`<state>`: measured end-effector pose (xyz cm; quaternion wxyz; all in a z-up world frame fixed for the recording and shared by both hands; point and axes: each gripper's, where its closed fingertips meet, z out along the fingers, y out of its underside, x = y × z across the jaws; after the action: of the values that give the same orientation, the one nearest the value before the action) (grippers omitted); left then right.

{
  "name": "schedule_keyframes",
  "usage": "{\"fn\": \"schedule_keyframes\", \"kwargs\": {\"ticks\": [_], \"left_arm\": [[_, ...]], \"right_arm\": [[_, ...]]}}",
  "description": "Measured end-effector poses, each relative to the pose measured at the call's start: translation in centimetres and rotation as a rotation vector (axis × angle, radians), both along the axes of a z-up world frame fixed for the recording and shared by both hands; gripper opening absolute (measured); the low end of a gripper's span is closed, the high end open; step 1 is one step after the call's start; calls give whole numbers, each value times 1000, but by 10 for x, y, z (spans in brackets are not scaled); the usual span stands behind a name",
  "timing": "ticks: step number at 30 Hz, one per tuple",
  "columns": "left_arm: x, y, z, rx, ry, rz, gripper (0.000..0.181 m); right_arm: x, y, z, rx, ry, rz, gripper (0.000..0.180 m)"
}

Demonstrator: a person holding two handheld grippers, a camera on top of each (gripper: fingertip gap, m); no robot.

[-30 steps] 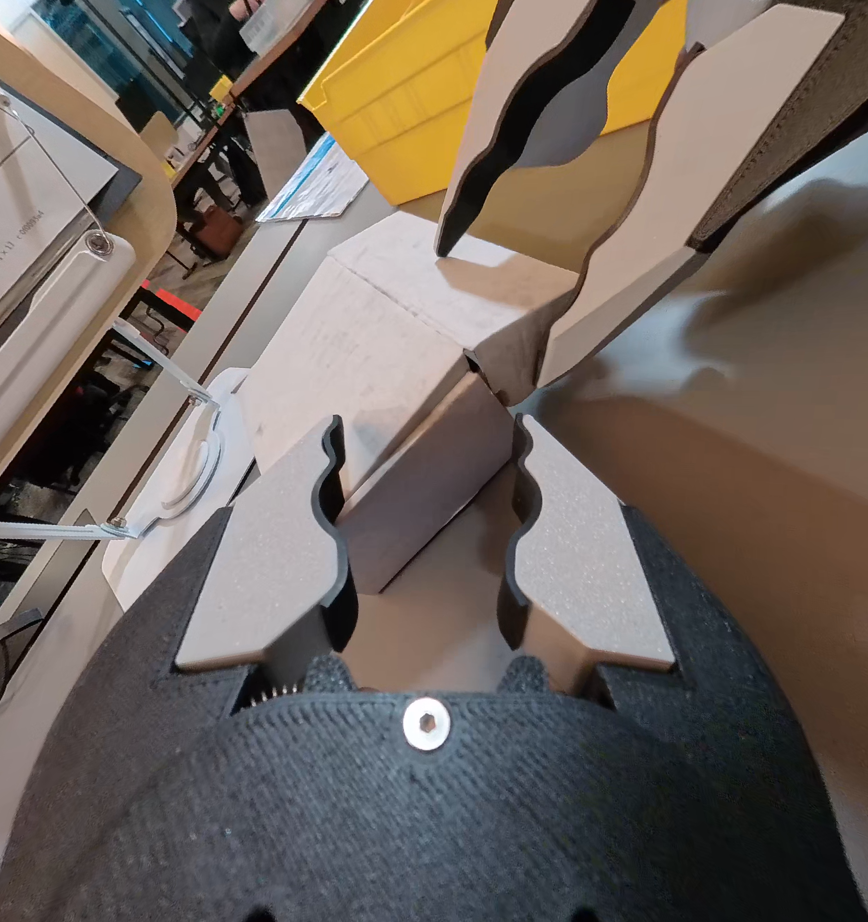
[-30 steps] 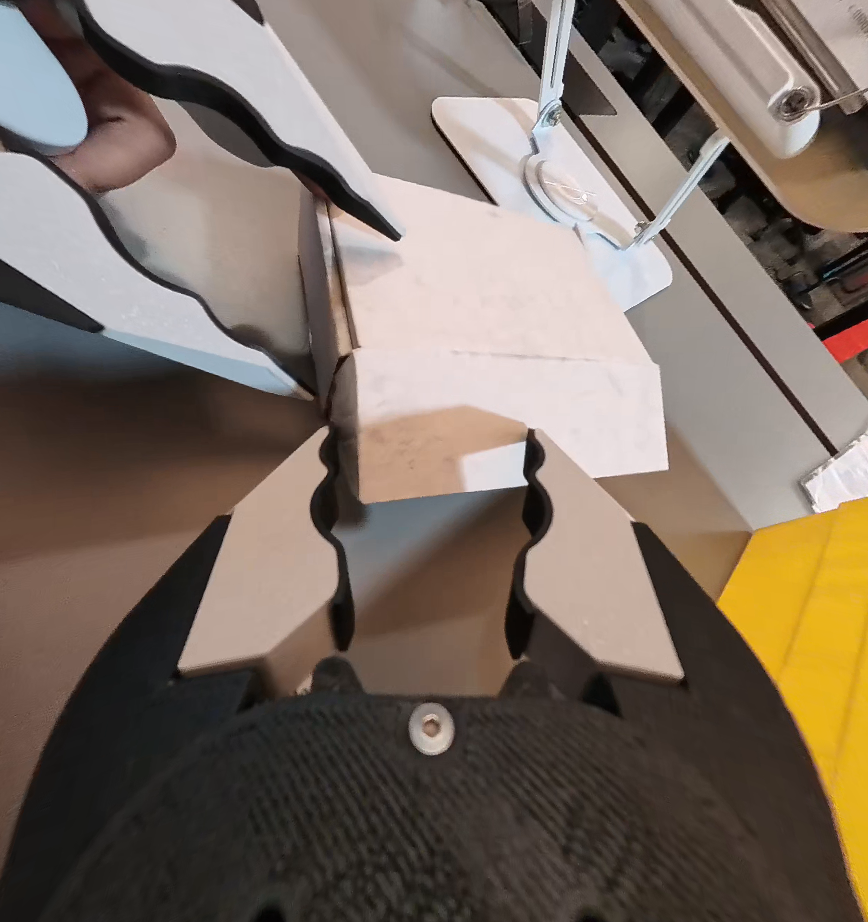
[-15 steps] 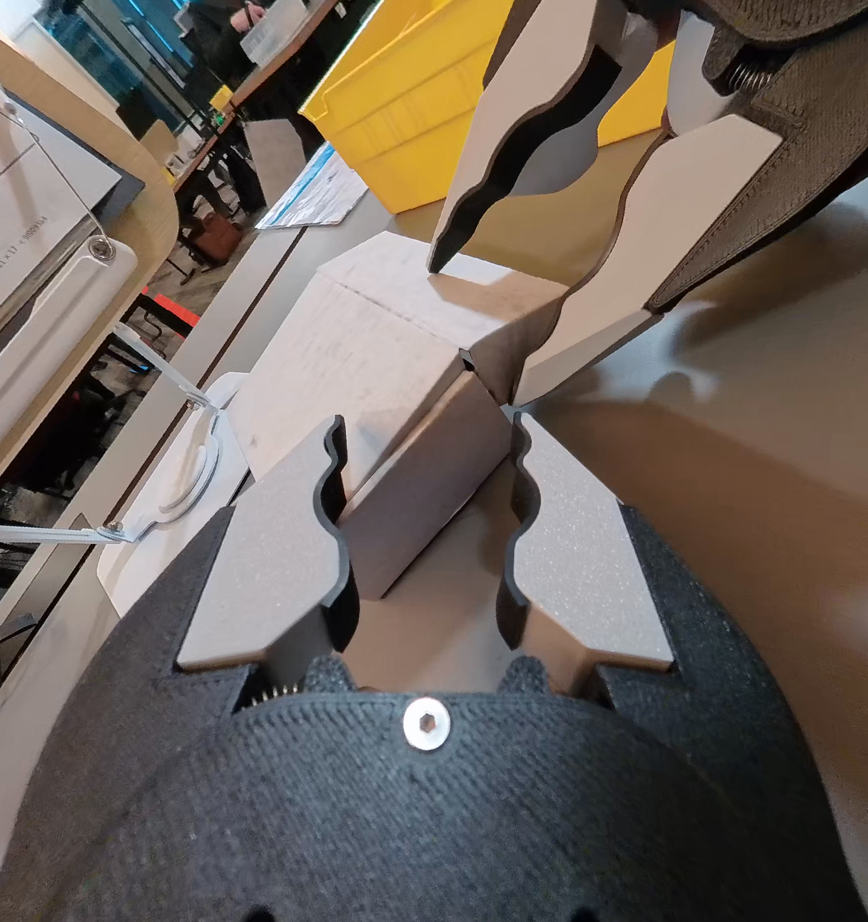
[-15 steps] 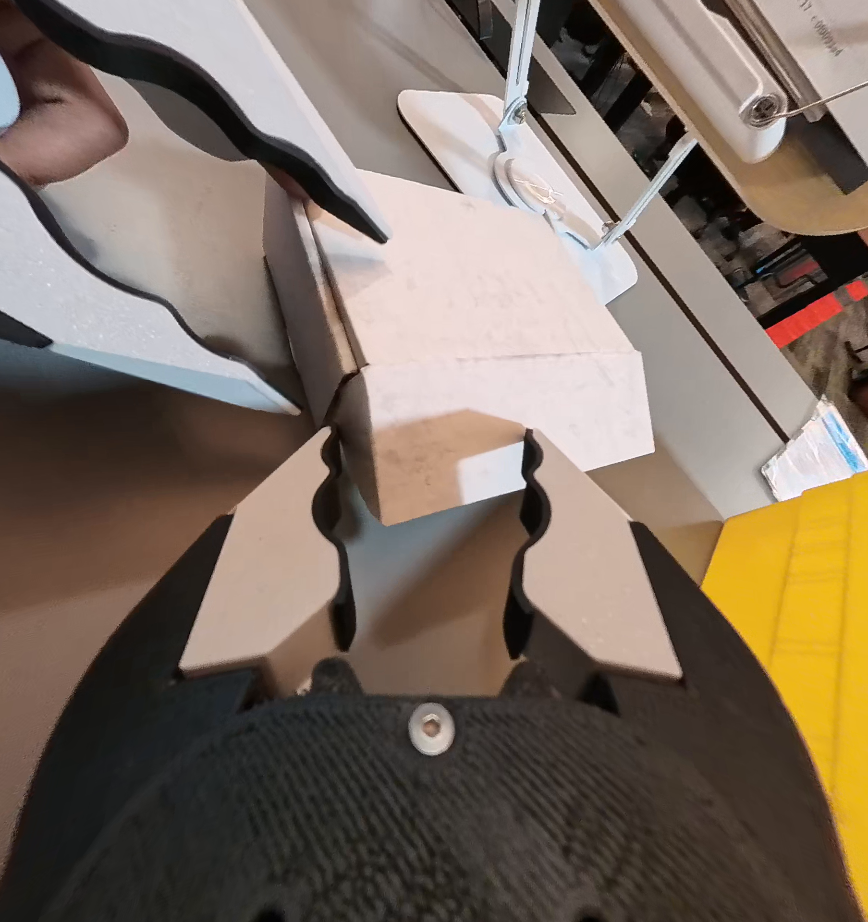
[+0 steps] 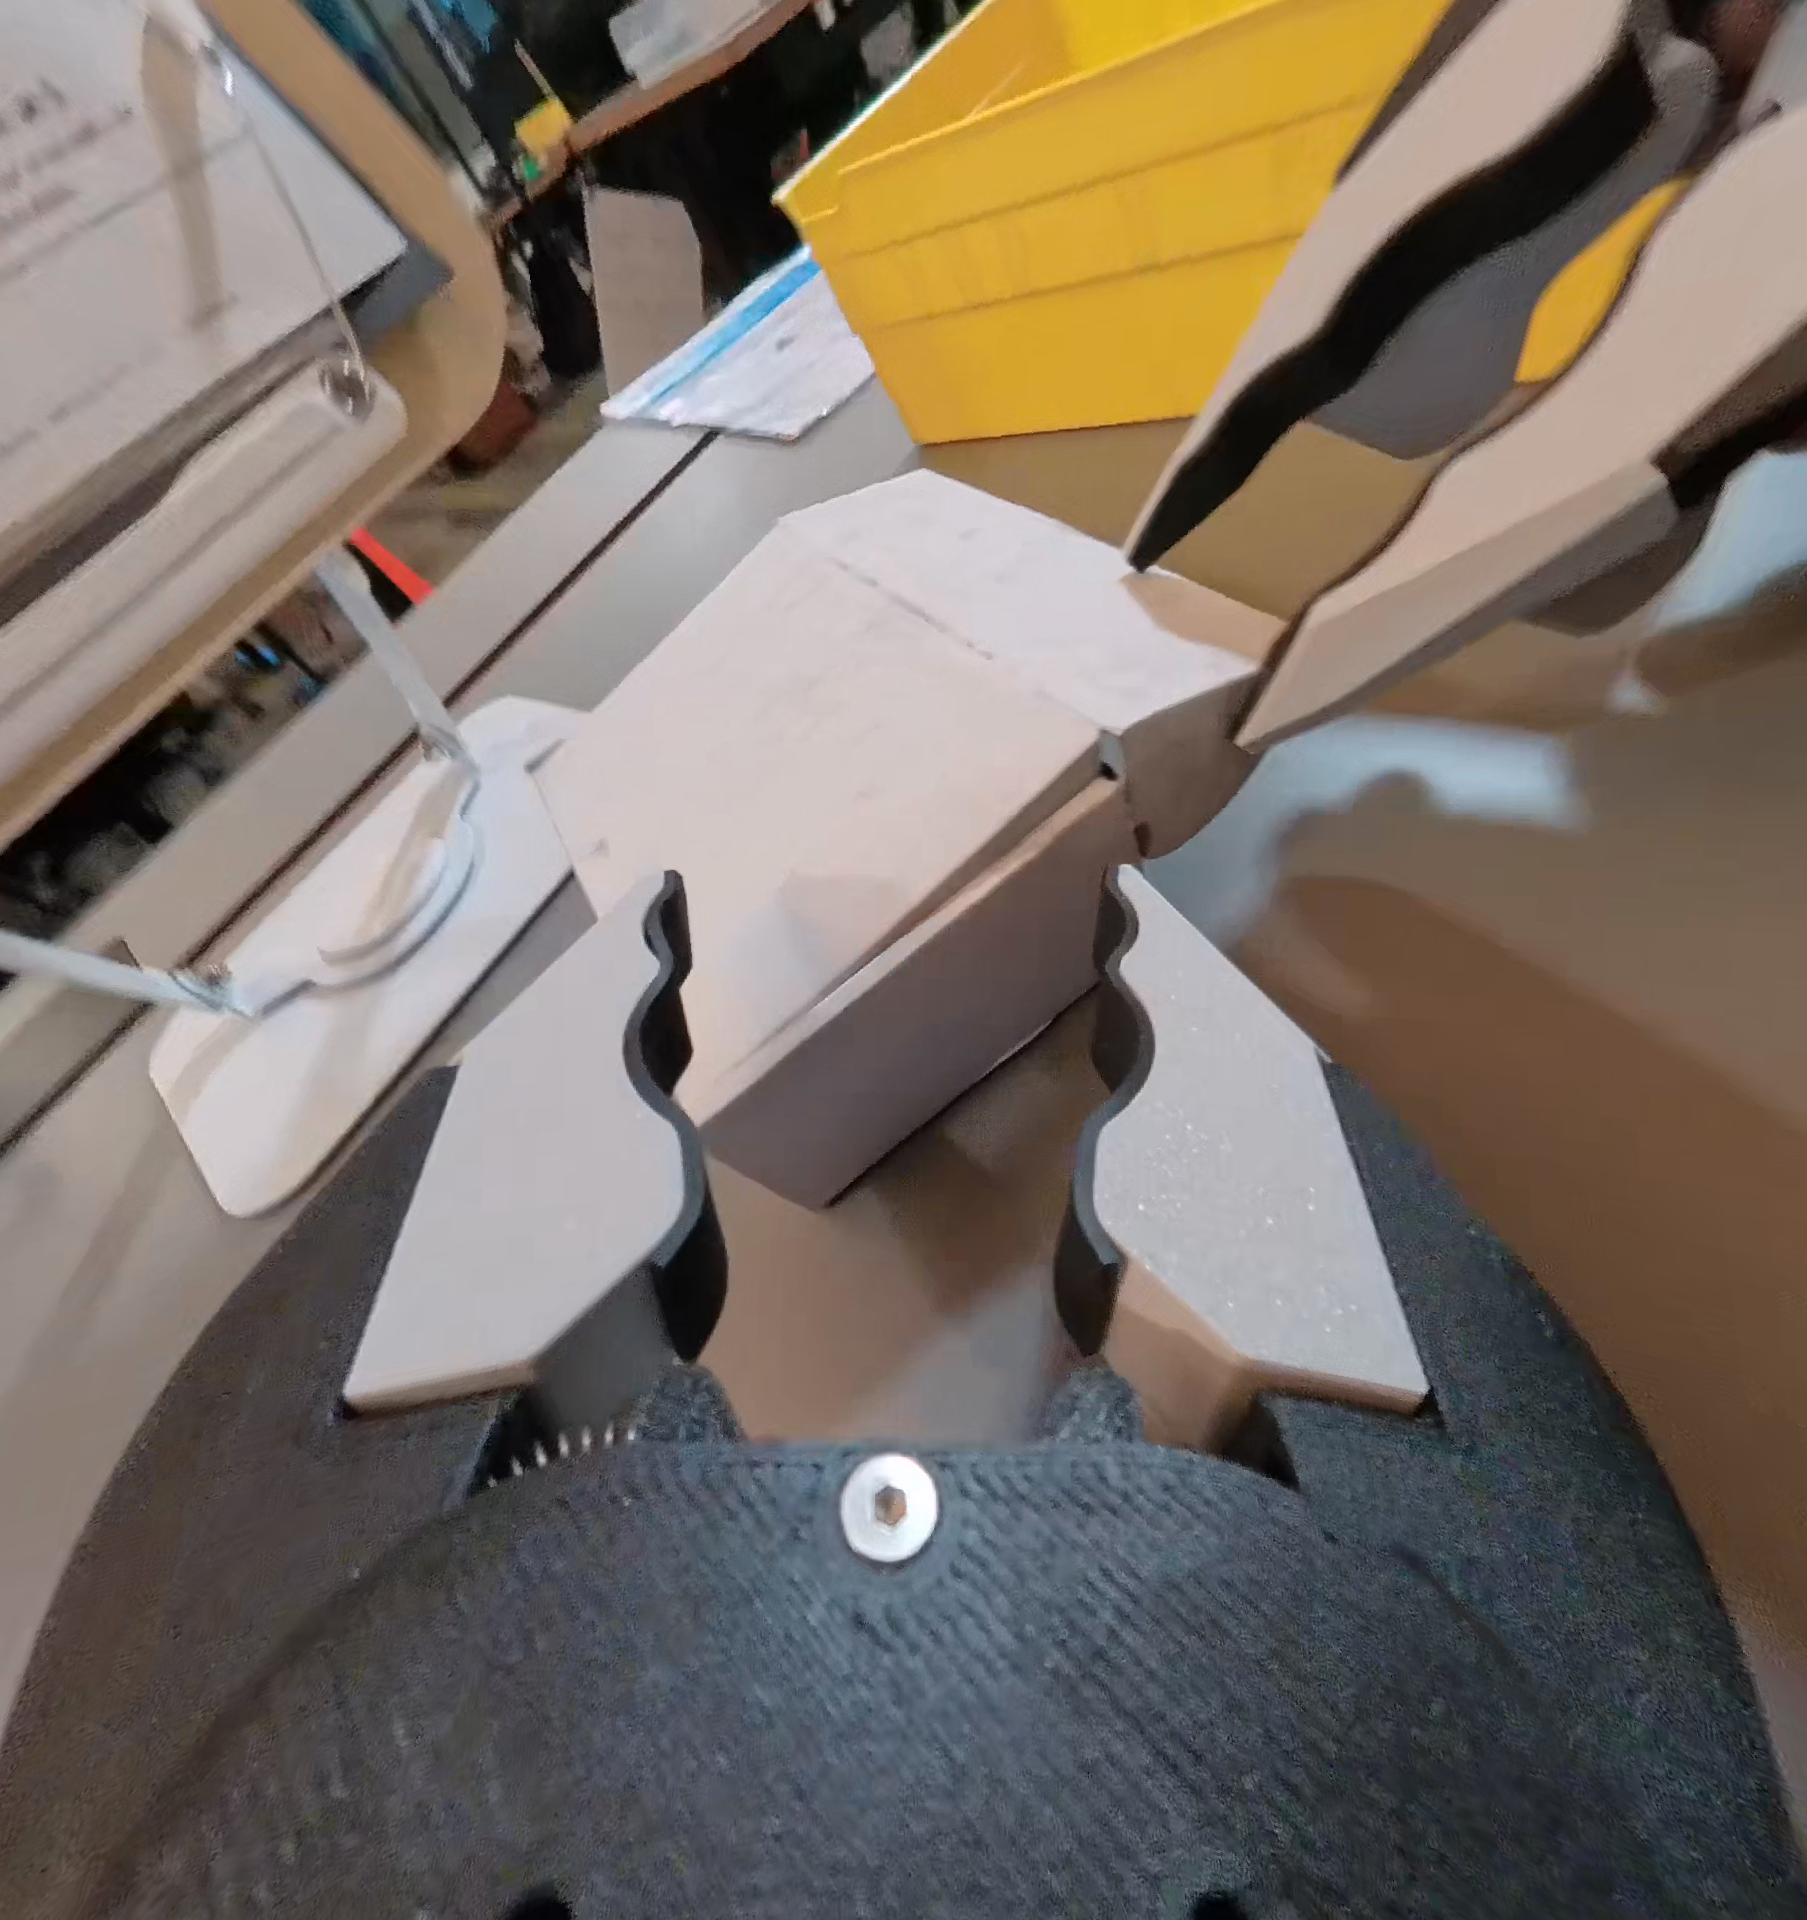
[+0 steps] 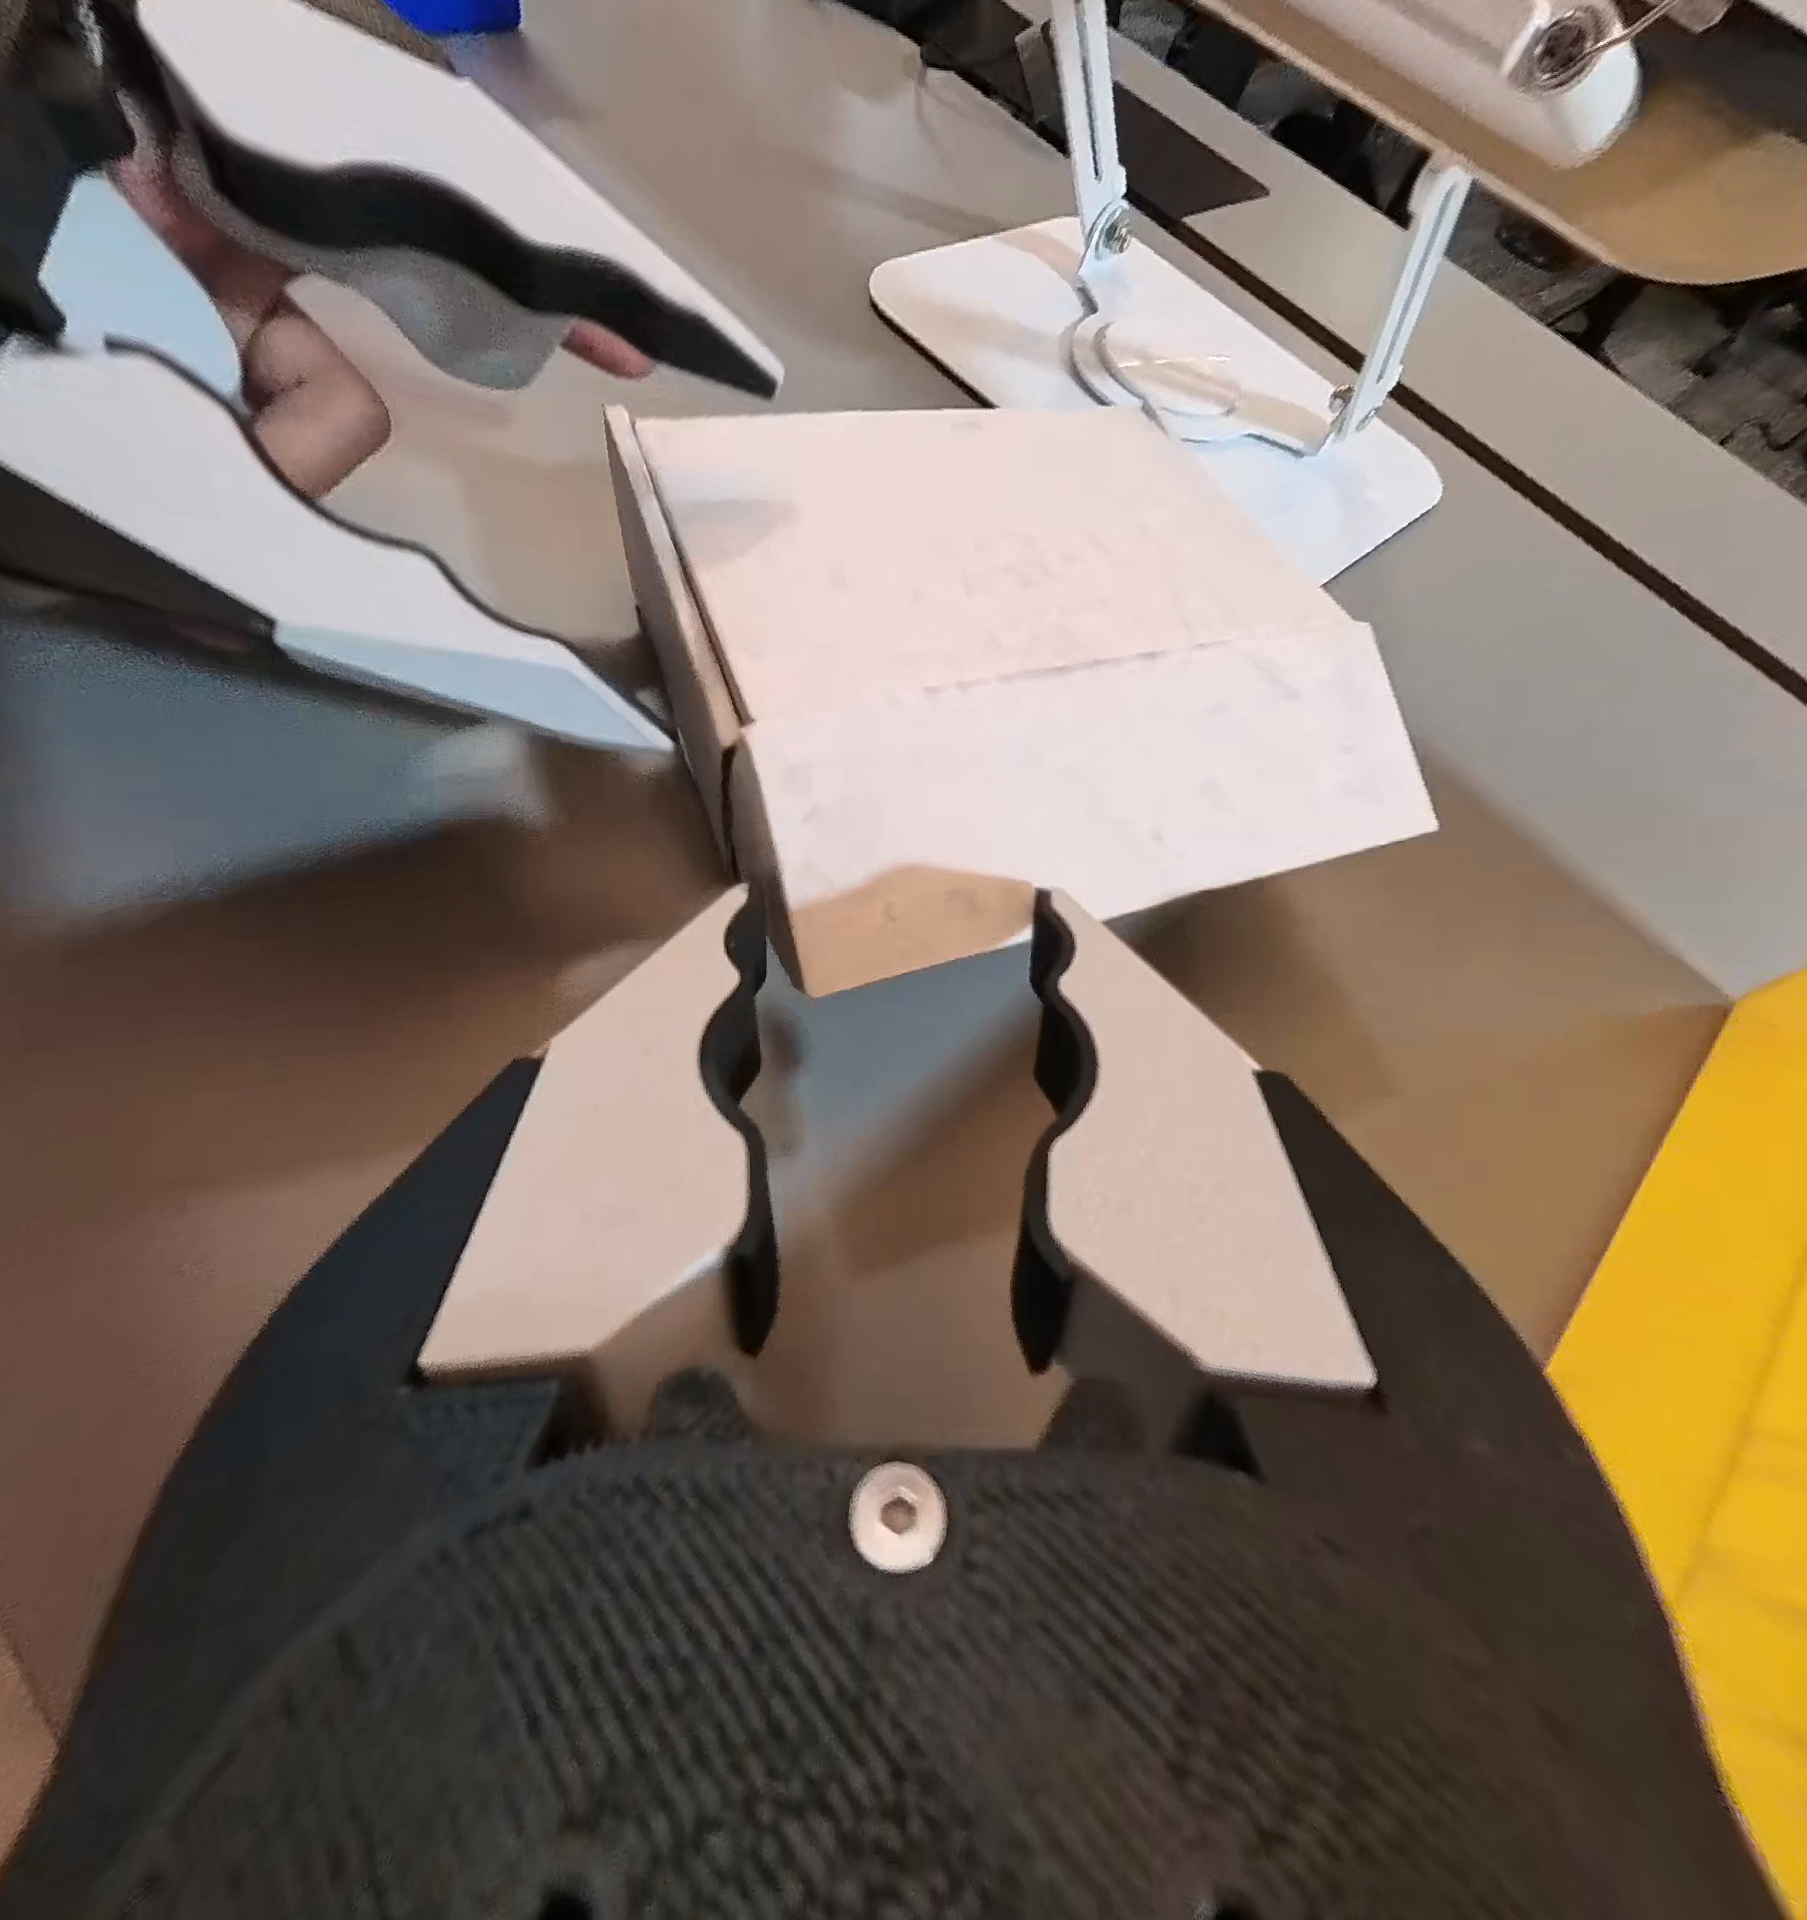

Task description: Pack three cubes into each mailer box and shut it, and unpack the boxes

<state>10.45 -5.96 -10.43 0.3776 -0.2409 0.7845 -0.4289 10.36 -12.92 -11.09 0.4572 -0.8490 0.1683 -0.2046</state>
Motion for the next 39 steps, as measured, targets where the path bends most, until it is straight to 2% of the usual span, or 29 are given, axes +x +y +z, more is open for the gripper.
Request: {"fn": "schedule_keyframes", "kwargs": {"ticks": [8,12,15,19,30,36,39], "left_arm": [[12,32,-8,-219,260,130,93],[9,30,-16,-287,377,106,92],[3,20,-21,-263,422,49,90],[3,19,-24,-219,403,67,90],[3,21,-23,-245,414,66,89],[-10,31,-21,-268,453,-18,91],[-24,43,-13,-343,528,-89,92]], "right_arm": [[-1,0,-4,-97,-82,7,49],[-1,1,-5,-85,-67,7,48],[-1,2,-5,-72,-53,6,48],[-1,6,-10,-76,-31,3,46],[1,11,-15,-72,-5,6,45],[-13,18,-9,-60,-25,67,38],[-33,32,-5,-52,-32,120,33]]}}
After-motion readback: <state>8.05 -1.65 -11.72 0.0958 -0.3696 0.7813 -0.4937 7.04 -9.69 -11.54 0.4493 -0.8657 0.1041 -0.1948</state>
